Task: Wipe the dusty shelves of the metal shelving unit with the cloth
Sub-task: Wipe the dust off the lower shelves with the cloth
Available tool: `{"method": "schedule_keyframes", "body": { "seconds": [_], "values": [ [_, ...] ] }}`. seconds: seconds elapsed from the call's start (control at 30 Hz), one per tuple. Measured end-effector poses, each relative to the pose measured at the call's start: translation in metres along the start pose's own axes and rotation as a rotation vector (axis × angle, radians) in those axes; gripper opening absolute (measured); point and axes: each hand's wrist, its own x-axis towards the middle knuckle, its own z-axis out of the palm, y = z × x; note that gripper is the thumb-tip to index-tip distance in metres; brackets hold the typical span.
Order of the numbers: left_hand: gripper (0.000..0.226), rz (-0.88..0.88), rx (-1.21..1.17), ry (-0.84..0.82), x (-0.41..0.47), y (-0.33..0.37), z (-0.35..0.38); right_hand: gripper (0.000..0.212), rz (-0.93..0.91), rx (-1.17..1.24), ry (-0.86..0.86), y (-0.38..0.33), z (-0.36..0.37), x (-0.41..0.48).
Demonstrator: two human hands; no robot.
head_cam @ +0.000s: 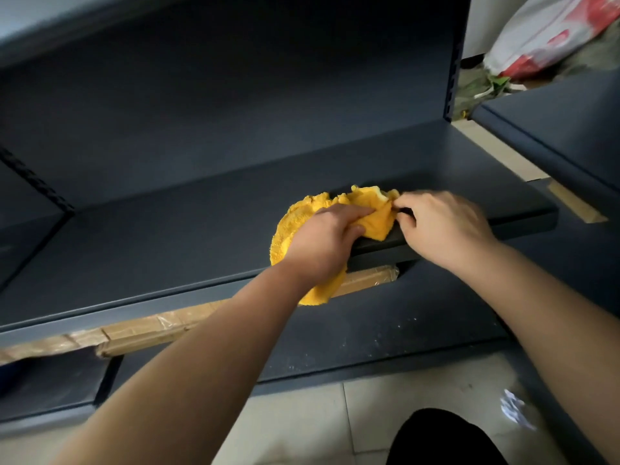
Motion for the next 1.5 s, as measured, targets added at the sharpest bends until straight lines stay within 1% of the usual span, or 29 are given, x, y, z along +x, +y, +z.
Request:
{"method": "schedule_keyframes", "body": {
  "seconds": [0.13,0.33,0.5,0.7,0.9,1.0,1.07,1.13,1.17,1.2,1.23,1.27,1.3,1.33,1.4,1.43,1.47,1.5],
  "values": [
    [0.036,-0.175,0.043,0.03,-0.03,-0.037,-0.028,0.025,-0.135,0.067,-0.045,-0.043,0.014,0.007],
    [0.036,-0.426,0.124,0.125,-0.087,-0.095,-0.07,0.029,-0.335,0.134,-0.088,-0.117,0.029,0.01],
    [0.036,-0.516,0.113,0.154,-0.116,-0.133,-0.094,0.03,-0.395,0.102,-0.126,-0.165,0.036,0.013],
    [0.037,-0.636,0.069,0.201,-0.161,-0.192,-0.134,0.032,-0.451,0.074,-0.189,-0.248,0.054,0.01],
    [0.037,-0.644,0.043,0.241,-0.204,-0.269,-0.177,0.034,-0.501,0.035,-0.207,-0.351,0.077,0.002],
    [0.036,-0.619,0.059,0.23,-0.22,-0.314,-0.196,0.036,-0.489,0.017,-0.21,-0.402,0.088,-0.005],
    [0.037,-0.608,0.107,0.189,-0.228,-0.347,-0.209,0.036,-0.464,0.002,-0.222,-0.432,0.095,-0.011],
    [0.044,-0.606,0.243,0.163,-0.24,-0.373,-0.23,0.037,-0.438,-0.025,-0.242,-0.46,0.102,-0.016],
    [0.049,-0.591,0.317,0.205,-0.247,-0.384,-0.244,0.036,-0.429,-0.041,-0.249,-0.473,0.103,-0.017],
    [0.051,-0.558,0.385,0.285,-0.254,-0.393,-0.258,0.036,-0.417,-0.052,-0.26,-0.488,0.104,-0.018],
    [0.05,-0.524,0.428,0.389,-0.262,-0.402,-0.273,0.036,-0.401,-0.057,-0.276,-0.503,0.105,-0.018],
    [0.047,-0.514,0.429,0.454,-0.27,-0.412,-0.284,0.036,-0.389,-0.059,-0.287,-0.517,0.106,-0.018],
    [0.043,-0.527,0.394,0.448,-0.276,-0.421,-0.291,0.036,-0.385,-0.061,-0.293,-0.528,0.107,-0.016],
    [0.041,-0.553,0.331,0.367,-0.282,-0.429,-0.293,0.035,-0.384,-0.063,-0.294,-0.539,0.11,-0.014],
    [0.042,-0.59,0.272,0.074,-0.291,-0.443,-0.285,0.034,-0.374,-0.064,-0.297,-0.557,0.117,-0.009],
    [0.043,-0.579,0.298,-0.017,-0.296,-0.449,-0.28,0.034,-0.369,-0.066,-0.302,-0.565,0.121,-0.006],
    [0.044,-0.558,0.328,-0.03,-0.3,-0.457,-0.276,0.034,-0.37,-0.073,-0.308,-0.574,0.124,-0.003],
    [0.045,-0.546,0.348,0.001,-0.302,-0.465,-0.276,0.033,-0.376,-0.083,-0.309,-0.582,0.128,0.002]
  ]
}}
